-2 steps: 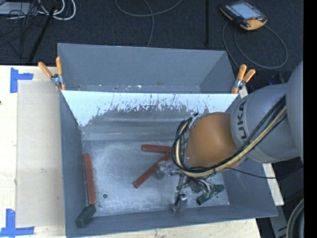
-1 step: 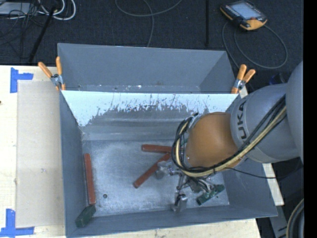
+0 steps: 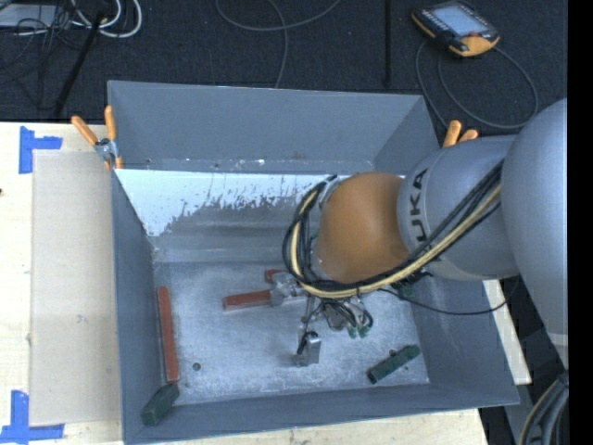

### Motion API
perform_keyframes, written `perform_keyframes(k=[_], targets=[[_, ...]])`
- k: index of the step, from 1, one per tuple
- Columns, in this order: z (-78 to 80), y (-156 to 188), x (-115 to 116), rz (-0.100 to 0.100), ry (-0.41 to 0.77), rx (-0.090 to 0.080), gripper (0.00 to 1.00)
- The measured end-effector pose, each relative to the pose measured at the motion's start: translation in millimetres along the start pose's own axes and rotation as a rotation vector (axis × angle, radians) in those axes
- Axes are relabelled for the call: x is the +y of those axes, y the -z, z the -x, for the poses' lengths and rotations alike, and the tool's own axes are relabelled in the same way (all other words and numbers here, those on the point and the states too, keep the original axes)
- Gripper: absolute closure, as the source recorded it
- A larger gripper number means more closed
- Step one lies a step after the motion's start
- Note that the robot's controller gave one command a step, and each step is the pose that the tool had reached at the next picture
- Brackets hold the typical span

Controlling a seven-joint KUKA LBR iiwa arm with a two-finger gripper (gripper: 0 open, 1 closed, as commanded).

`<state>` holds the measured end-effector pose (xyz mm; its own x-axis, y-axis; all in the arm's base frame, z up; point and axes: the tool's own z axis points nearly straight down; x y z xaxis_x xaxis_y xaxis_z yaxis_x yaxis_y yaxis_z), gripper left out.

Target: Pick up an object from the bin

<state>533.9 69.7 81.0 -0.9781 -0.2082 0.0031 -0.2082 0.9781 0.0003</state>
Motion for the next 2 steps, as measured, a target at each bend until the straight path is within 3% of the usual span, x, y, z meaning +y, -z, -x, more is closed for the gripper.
perform_keyframes(k=[1,2], targets=[[13.3,10,23,0.0,0.066,-0.006,0.0],[47.7,10,22,0.001,0.135,-0.001,0.0]])
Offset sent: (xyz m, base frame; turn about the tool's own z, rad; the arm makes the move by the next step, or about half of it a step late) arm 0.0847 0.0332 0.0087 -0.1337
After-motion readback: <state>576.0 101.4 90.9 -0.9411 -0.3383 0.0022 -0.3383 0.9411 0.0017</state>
